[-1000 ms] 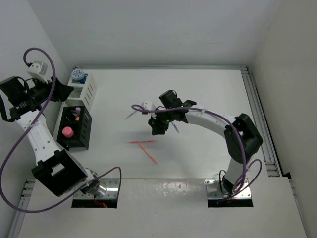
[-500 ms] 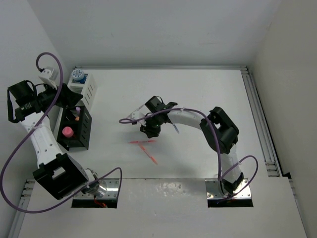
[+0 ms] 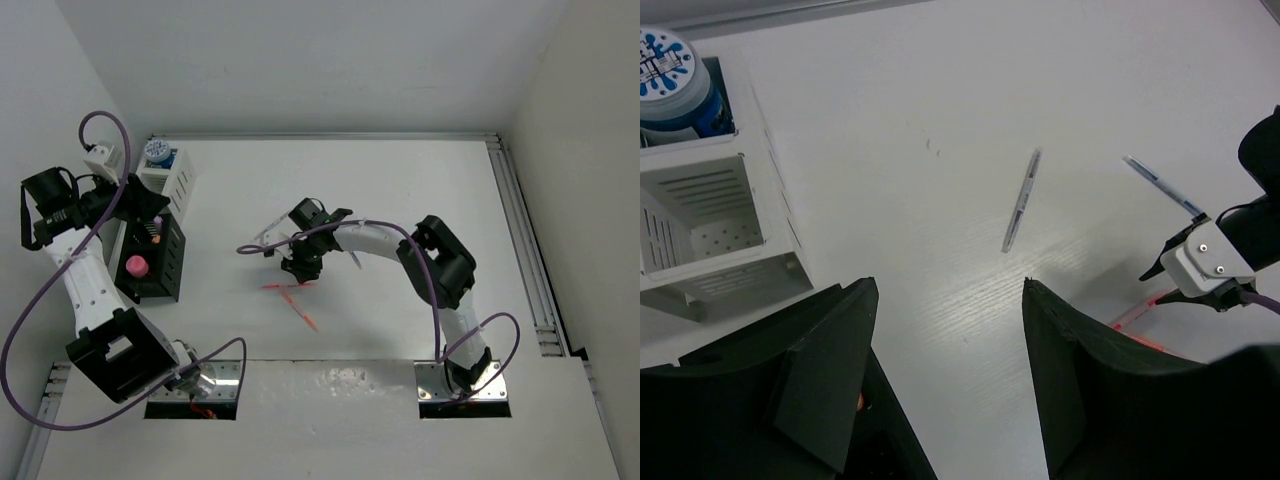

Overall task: Sort the stationery into containers
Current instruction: Pick up the pen from the center of the board, then place the pen in the storage box, then pick up the pen from the center of the board, then place the pen in the storage box, then pick up the pen from the center of the board.

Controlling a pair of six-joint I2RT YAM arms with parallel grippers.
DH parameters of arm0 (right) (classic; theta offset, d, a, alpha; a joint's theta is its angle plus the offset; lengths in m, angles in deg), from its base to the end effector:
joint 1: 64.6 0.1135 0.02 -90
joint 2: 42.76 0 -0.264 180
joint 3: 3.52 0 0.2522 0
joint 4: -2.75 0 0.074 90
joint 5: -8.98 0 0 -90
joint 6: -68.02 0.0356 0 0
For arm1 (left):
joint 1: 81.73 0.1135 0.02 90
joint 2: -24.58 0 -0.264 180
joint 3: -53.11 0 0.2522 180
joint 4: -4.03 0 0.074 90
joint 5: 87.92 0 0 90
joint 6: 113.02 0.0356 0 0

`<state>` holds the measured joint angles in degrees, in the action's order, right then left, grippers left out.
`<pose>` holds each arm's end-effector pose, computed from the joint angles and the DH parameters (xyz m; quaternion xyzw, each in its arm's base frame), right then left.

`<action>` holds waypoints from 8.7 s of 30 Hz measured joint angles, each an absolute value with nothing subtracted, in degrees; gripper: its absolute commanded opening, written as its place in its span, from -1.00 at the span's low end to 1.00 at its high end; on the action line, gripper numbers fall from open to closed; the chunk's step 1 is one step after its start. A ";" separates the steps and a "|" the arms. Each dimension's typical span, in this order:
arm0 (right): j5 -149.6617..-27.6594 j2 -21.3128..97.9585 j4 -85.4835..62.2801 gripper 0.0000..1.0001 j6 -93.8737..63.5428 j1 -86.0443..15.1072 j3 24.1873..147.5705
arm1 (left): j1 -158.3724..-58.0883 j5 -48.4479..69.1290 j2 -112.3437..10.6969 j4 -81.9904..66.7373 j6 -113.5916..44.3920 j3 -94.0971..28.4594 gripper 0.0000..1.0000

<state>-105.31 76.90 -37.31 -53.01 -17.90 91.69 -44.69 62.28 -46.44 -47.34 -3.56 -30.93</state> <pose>0.2815 0.3201 0.1424 -0.6345 0.7133 0.2327 0.1857 0.2196 0.1270 0.3631 0.0969 0.8030 -0.2193 0.5457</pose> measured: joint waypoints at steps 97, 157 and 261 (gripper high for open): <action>-97.55 58.84 -21.84 0.06 -14.01 -36.72 81.75 | -56.63 24.95 -65.85 -12.84 -19.23 -39.13 -1.00; -116.64 52.40 -14.86 -1.00 -3.28 -36.04 84.15 | -78.14 60.80 -46.73 2.06 -48.10 -16.96 0.56; -88.64 63.83 -30.69 -1.00 -19.85 -11.41 74.06 | -49.39 57.26 -40.04 -13.74 -26.97 -22.21 0.54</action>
